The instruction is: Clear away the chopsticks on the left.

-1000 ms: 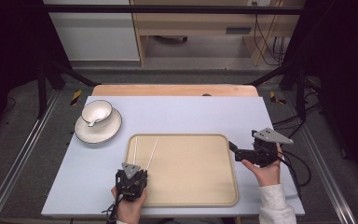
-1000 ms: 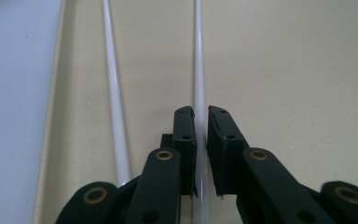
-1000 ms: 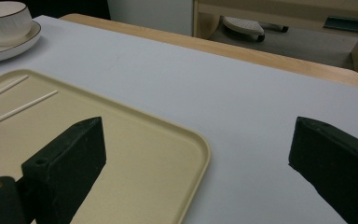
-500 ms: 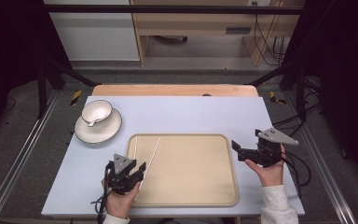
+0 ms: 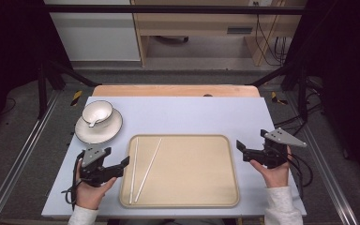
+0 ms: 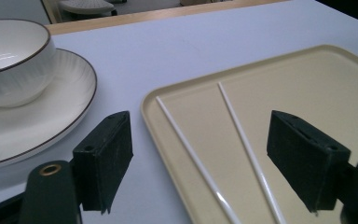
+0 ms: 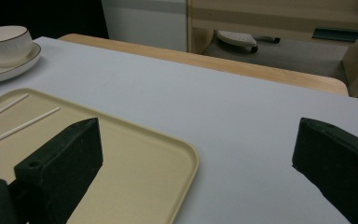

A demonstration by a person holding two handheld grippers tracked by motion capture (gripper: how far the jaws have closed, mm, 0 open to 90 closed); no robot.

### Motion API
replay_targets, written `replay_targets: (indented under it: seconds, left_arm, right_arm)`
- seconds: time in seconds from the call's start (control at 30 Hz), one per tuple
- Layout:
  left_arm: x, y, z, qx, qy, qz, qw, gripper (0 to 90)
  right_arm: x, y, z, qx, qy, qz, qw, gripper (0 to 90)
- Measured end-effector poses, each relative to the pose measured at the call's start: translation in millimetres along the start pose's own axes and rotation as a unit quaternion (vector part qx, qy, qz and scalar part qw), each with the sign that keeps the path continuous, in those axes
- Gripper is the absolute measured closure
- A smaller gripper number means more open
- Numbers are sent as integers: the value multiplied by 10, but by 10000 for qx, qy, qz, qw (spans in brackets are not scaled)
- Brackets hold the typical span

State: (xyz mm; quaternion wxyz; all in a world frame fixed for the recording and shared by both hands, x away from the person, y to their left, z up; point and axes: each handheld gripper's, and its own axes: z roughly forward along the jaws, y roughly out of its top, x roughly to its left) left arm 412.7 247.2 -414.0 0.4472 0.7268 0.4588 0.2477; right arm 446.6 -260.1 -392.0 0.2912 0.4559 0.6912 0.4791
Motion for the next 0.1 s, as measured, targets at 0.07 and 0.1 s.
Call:
replay_targets:
  seconds: [0.07,0.1]
  left_arm:
    - [79,-49,-8,25,0,-68,10000,208]
    - [113,-68,-6,39,8,-108,9999,206]
  right_arm:
    - [0,-6,7,37,-7,-7,10000,21]
    - [2,-9,13,40,-17,-28,10000,21]
